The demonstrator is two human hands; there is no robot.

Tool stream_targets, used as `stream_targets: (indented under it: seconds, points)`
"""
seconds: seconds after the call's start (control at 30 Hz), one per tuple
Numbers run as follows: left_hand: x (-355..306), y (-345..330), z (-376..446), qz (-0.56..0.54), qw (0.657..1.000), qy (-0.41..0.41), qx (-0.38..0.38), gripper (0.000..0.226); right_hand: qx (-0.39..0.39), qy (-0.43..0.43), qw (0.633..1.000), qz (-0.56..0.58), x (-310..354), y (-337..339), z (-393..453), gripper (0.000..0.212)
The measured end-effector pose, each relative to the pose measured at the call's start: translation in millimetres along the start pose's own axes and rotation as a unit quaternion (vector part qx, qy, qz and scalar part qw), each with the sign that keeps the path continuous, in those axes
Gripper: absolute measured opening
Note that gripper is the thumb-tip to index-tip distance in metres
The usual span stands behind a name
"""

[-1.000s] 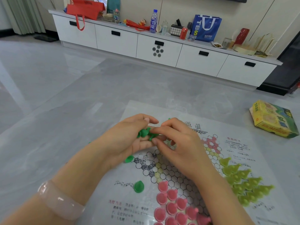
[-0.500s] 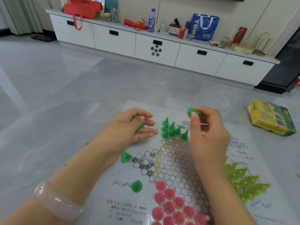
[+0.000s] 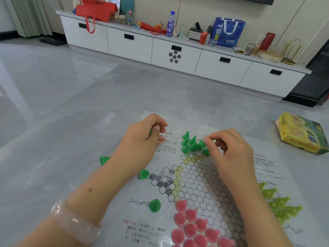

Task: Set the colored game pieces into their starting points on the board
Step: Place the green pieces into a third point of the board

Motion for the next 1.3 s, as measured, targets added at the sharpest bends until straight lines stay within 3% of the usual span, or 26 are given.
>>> stream_targets:
  seconds: [0.23, 0.83, 0.97, 1.1, 1.17, 1.3]
  points:
    - [-10, 1, -3, 0.111, 0.992, -0.068, -0.002, 0.026, 0.066, 0.003, 0.996, -0.064, -3, -16, -2, 0.009]
    - [-12, -3, -3, 0.141, 0.985, -0.097, 0.01, 0.027, 0.09, -0.005, 0.992, -0.086, -7, -22, -3, 0.008]
    - [-12, -3, -4, 0.14, 0.986, -0.093, 0.009, 0.028, 0.063, -0.01, 0.997, -0.053, -6, -16, -3, 0.011]
    - [-14, -4, -5, 0.127, 0.987, -0.093, 0.01, 0.031, -0.022, -0.014, 1.0, -0.001, 0, 2, -1, 0.033]
    - [-12, -7, -5, 0.097, 0.991, -0.082, 0.027, 0.033, -0.037, -0.023, 0.998, 0.053, 6, 8, -1, 0.034]
    - [-9, -24, -9, -0.021, 0.992, -0.042, 0.118, 0.04, 0.088, -0.058, 0.976, 0.192, 23, -17, -5, 0.017]
Point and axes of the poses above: each hand's wrist, its own z-axis towards the middle knuckle, its own y-axis out of the back of the hand, x = y × z, the point moved 9 cm from there along z, towards the middle knuckle, and after that the axes turned 3 degrees about -x, right-handed, at the moved point
